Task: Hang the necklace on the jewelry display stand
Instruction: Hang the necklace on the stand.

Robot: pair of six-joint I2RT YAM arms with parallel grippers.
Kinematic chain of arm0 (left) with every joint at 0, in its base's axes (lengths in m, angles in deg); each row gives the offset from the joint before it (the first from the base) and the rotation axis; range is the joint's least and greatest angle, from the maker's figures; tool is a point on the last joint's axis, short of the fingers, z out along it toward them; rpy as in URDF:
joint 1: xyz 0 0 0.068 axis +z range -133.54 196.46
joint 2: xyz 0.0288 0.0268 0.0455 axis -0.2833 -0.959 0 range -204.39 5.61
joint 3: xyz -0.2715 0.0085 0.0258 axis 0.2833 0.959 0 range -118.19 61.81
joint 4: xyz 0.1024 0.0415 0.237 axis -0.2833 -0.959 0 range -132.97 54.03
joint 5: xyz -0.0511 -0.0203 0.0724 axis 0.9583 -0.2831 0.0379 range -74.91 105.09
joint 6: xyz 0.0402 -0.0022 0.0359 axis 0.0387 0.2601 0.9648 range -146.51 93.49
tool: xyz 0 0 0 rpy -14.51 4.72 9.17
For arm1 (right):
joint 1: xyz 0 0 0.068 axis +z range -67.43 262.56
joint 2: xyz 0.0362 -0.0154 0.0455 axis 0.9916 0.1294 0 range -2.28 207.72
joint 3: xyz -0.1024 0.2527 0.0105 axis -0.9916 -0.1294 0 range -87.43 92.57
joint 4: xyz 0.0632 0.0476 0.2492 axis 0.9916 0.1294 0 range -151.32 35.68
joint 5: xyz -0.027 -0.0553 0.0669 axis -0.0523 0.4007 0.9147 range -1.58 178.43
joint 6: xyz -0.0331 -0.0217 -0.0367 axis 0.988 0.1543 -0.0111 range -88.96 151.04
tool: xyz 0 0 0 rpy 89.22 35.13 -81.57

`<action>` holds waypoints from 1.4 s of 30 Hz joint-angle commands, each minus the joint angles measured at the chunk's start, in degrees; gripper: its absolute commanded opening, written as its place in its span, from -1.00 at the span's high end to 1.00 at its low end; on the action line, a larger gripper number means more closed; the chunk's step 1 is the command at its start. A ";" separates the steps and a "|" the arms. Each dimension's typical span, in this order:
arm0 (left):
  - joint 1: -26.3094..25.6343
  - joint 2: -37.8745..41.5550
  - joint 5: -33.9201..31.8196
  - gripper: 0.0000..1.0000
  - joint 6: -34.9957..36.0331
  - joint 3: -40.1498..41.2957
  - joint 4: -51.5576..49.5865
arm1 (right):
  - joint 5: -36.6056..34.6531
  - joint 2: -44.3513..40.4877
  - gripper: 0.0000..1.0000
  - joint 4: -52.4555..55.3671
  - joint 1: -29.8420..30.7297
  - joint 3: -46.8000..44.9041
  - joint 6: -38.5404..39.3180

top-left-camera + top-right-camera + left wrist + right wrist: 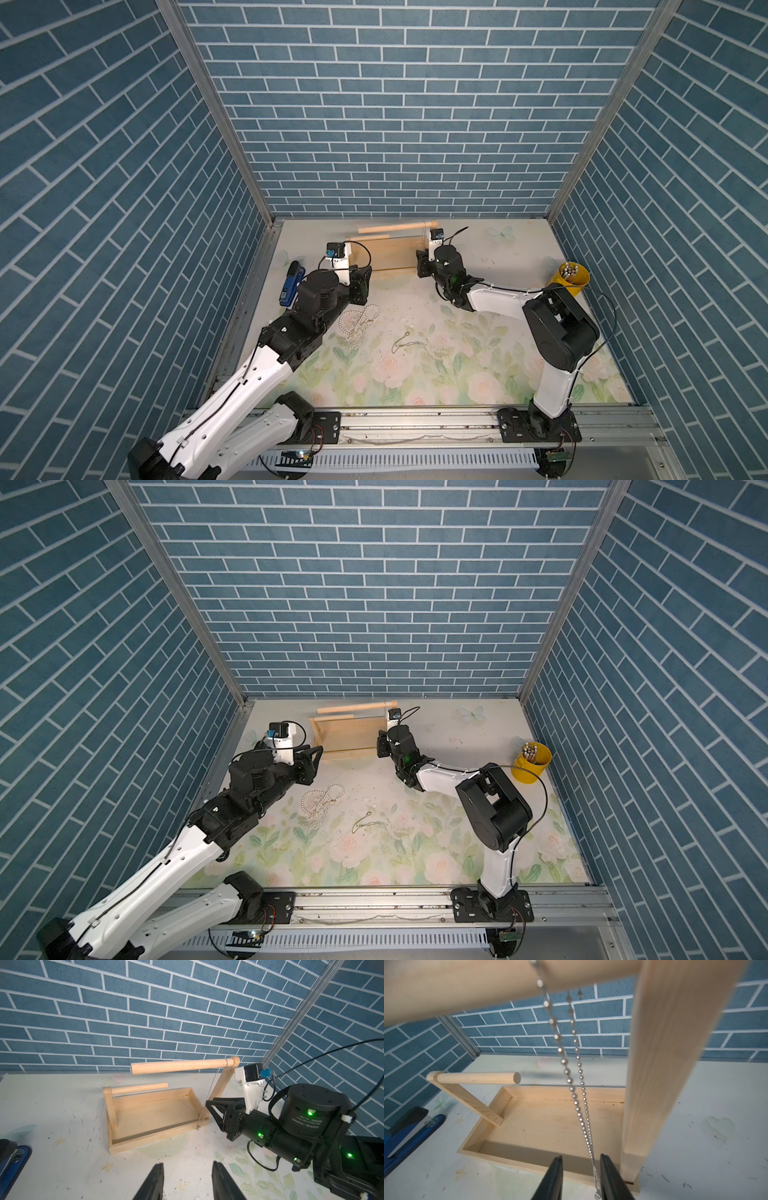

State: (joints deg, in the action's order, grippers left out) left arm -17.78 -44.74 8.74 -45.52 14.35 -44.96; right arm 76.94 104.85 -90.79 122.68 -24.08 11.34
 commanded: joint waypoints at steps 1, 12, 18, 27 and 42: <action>0.22 1.60 -0.89 0.15 1.64 1.20 -0.58 | -0.80 2.15 0.51 -2.86 0.15 1.92 -0.94; 0.40 3.70 -1.38 0.15 2.21 2.91 -0.03 | 0.07 3.72 1.00 -8.38 0.14 5.62 2.07; 0.38 3.71 -0.95 0.14 2.22 2.99 0.50 | -0.15 3.70 1.00 -8.39 0.14 7.50 3.62; 0.38 3.70 -0.47 0.14 1.78 4.13 1.08 | -1.43 2.89 1.00 -17.91 0.14 3.33 -0.27; 0.49 3.15 0.10 0.14 1.90 5.05 2.09 | -5.46 3.52 1.00 -28.24 0.05 1.14 -3.73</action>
State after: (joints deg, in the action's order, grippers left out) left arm -17.56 -41.66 8.52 -43.83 18.52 -44.24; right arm 74.47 108.96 -112.19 122.68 -21.28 10.16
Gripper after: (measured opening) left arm 0.429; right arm 0.048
